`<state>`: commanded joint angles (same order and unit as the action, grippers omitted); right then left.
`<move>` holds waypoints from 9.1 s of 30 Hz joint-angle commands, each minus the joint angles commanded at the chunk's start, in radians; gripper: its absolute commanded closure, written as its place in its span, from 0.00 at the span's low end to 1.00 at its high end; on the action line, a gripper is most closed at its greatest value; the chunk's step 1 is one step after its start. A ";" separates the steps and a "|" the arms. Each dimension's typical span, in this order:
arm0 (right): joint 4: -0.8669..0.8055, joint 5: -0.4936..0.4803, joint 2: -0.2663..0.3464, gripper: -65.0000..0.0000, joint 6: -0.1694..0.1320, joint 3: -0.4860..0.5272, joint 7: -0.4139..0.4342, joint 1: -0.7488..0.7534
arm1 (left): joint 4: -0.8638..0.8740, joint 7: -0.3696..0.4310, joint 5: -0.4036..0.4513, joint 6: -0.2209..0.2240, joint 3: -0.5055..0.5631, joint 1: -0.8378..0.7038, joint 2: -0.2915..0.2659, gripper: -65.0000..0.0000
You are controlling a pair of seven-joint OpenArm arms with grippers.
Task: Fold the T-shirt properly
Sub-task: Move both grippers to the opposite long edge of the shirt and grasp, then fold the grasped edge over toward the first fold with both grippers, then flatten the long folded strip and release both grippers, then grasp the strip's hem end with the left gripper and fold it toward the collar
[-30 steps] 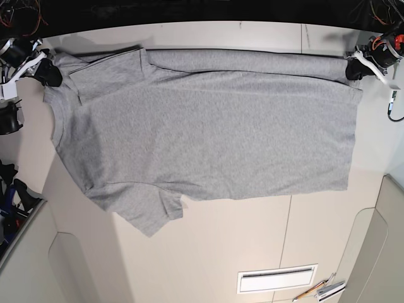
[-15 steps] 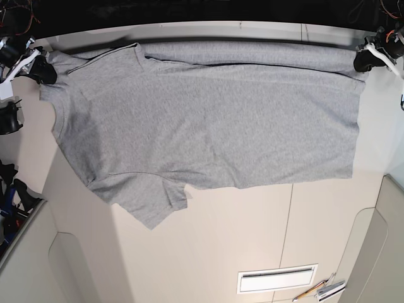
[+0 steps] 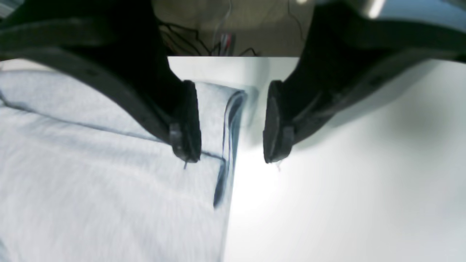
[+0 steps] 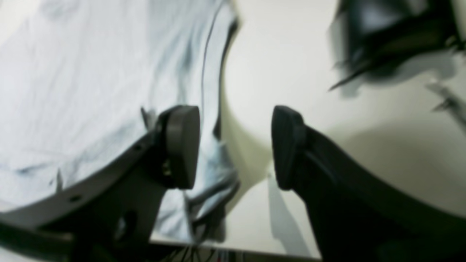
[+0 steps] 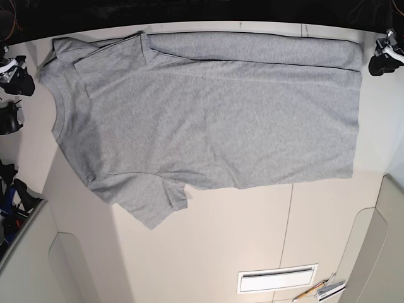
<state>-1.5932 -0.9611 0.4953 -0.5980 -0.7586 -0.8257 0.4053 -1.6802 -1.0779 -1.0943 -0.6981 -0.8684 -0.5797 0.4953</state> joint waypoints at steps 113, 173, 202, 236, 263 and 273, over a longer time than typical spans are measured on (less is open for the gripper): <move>0.316 0.208 -0.080 0.50 0.002 0.387 0.130 -0.528 | 0.667 -0.280 -0.233 0.000 0.684 0.646 0.283 1.00; -0.286 0.135 -0.244 1.00 -0.001 0.342 -0.072 -0.008 | 0.666 -0.318 -0.389 0.000 0.684 0.554 0.380 0.89; -0.134 0.190 -0.296 1.00 0.010 0.309 0.000 -0.037 | 0.666 -0.318 -0.389 0.000 0.270 0.321 0.247 0.35; -0.219 0.080 -0.296 1.00 0.006 0.274 -0.039 -0.081 | 0.437 -0.290 -0.187 0.000 0.434 0.403 0.367 1.00; -0.226 0.142 -0.293 1.00 0.007 0.243 -0.027 -0.097 | -0.242 -0.174 -0.027 0.000 0.641 0.250 -0.002 0.83; -0.226 0.124 -0.283 0.71 0.010 0.138 -0.039 -0.097 | -0.237 -0.029 0.140 0.000 0.878 0.250 -0.014 0.42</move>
<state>-1.8194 -0.8375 0.2127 -0.5877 -0.6209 -0.8646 0.3084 -1.9171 -1.1069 -0.9539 -0.6981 0.0097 -0.3298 0.4816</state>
